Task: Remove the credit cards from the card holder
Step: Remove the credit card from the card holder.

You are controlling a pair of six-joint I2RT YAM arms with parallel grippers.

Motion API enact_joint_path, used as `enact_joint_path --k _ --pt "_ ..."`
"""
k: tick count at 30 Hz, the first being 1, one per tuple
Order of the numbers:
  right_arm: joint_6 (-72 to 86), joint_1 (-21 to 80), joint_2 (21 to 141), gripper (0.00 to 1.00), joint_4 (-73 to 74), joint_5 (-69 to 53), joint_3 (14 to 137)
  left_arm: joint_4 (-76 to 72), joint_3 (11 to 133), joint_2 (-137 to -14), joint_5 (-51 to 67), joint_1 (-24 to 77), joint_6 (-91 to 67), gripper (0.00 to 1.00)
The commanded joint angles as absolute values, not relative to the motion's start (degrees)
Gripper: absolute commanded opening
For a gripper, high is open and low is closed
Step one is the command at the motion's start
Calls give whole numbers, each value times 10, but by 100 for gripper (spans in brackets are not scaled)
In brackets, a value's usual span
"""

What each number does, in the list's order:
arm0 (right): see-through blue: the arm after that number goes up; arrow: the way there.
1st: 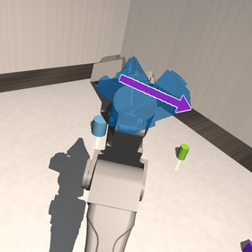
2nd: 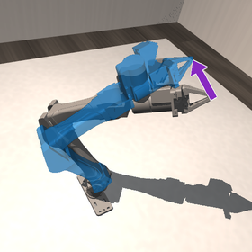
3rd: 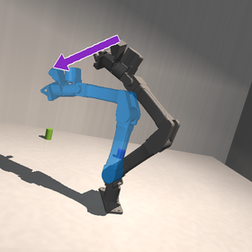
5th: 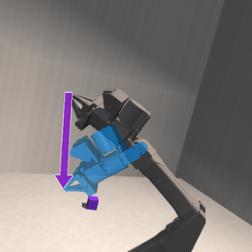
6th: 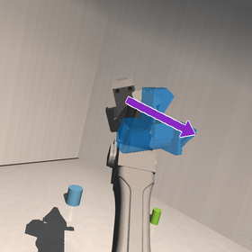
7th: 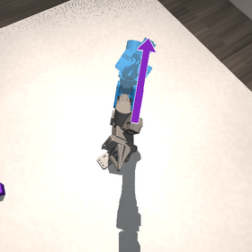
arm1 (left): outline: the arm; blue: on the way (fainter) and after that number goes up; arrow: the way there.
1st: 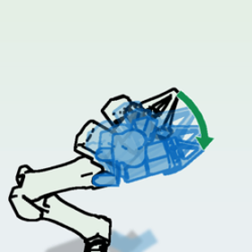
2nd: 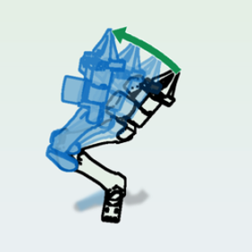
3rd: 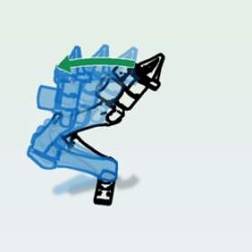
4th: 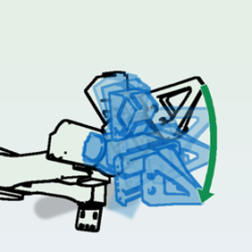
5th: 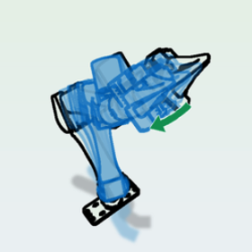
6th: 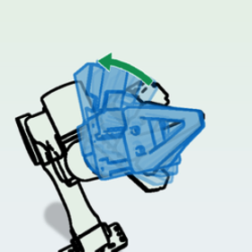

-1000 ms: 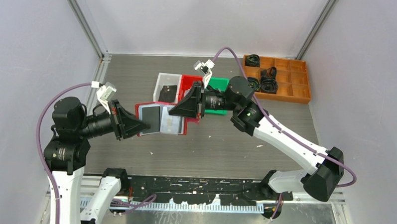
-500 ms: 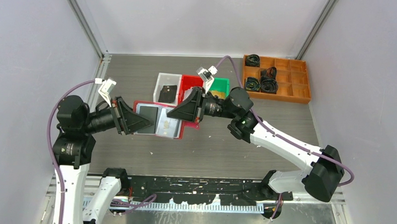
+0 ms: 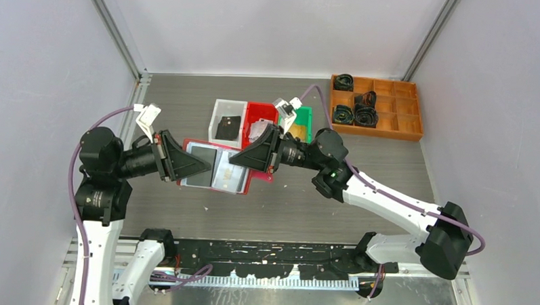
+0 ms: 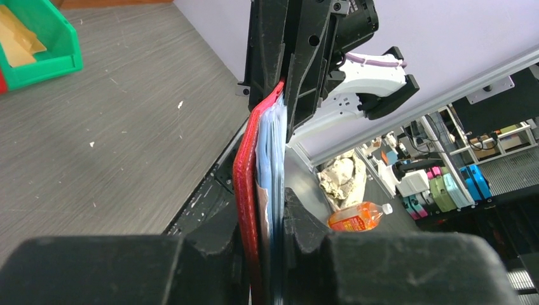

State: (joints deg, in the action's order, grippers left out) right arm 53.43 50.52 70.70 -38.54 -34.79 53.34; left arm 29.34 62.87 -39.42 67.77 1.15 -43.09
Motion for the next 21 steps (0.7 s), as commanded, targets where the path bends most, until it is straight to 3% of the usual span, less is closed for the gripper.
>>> enact_joint_path --k 1,4,7,10,15,21 --pt "531 497 683 1 -428 -304 523 275 653 -393 686 11 -436 13" --pt "558 497 695 6 -458 -303 514 279 653 -392 683 10 -431 16" --pt "566 490 697 42 -450 -295 516 312 663 -388 655 10 -383 9" --pt "533 470 666 62 -365 -251 533 400 693 -392 625 10 -276 6" --pt "453 463 625 65 -175 -157 606 536 737 -420 537 10 -111 5" --pt "562 488 698 62 -277 -283 620 665 791 -508 505 11 -33 10"
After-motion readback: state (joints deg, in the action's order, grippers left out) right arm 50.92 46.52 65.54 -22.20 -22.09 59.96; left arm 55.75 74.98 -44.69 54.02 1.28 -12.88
